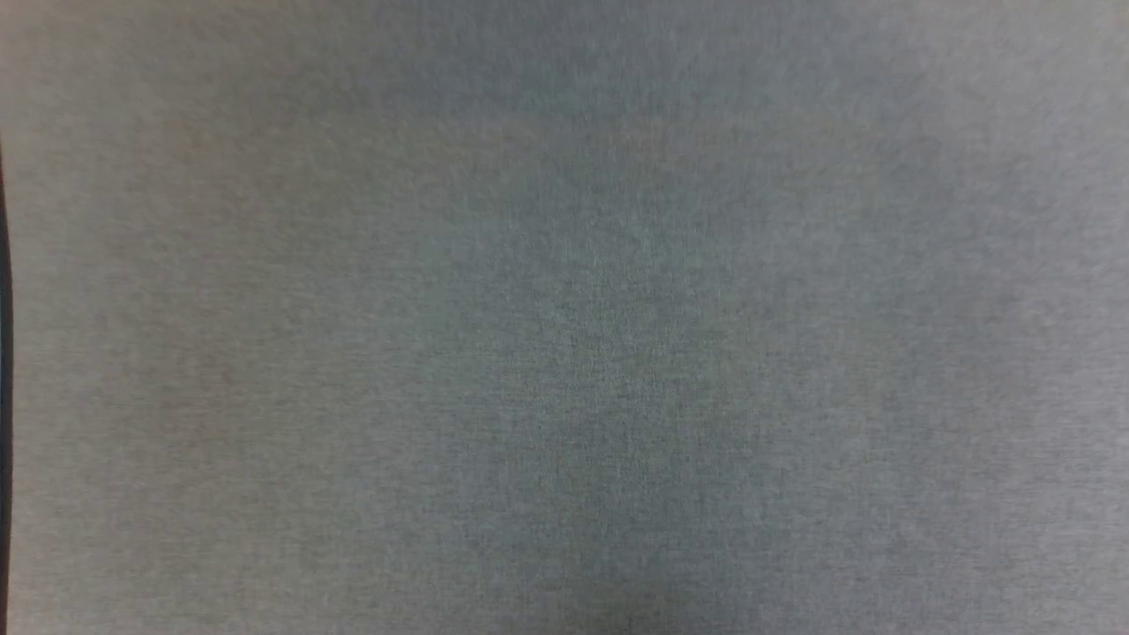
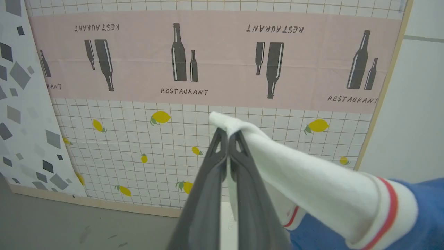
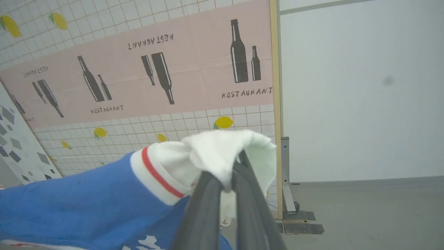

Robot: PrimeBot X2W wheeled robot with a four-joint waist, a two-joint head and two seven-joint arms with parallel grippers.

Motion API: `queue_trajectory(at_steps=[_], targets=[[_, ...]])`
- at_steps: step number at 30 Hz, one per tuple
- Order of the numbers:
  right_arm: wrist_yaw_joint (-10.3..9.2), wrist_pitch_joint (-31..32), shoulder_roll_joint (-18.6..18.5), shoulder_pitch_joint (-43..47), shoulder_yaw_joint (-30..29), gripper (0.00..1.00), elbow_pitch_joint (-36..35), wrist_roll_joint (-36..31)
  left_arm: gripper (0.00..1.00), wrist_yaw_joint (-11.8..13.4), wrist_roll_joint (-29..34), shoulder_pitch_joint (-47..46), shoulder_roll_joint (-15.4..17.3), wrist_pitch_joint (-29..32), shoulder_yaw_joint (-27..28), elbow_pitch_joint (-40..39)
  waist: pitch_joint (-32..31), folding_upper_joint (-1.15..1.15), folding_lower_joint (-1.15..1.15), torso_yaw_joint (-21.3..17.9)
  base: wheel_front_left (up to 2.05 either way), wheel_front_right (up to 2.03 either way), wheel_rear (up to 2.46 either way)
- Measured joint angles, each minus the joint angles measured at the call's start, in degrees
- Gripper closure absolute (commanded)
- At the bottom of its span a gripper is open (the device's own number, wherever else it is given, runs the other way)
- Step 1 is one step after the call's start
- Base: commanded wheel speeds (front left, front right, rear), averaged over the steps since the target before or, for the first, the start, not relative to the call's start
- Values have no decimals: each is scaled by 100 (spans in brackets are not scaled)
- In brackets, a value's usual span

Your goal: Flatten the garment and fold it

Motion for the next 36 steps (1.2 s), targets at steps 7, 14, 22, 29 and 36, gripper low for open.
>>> queue_trajectory(at_steps=[7, 14, 22, 29, 36], targets=[[0, -211, 5, -9, 130, 100, 471, -35, 100, -12, -27, 65, -2, -303, 12, 501, 565, 0, 0, -12, 0, 0, 0], [0, -410, -126, 797, 468, 100, 683, 330, 100, -208, -165, 788, -203, -561, -76, 962, 626, 0, -1, 68, 0, 0, 0], [0, -669, -459, 2424, 967, 100, 645, 1260, 100, -520, -455, 2092, -447, -1079, -129, 1303, 68, 0, -2, 155, 0, 0, 0], [-1, -898, -599, 4335, 1249, 100, 315, 2102, 100, -665, -706, 3771, -728, -1438, -229, 1161, -693, 0, -2, 218, 0, 0, 0], [-1, -1096, -564, 6124, 1261, 100, -276, 2661, 100, -570, -907, 5493, -977, -1563, -247, 402, -1535, 0, -3, 256, 0, 0, 0]])
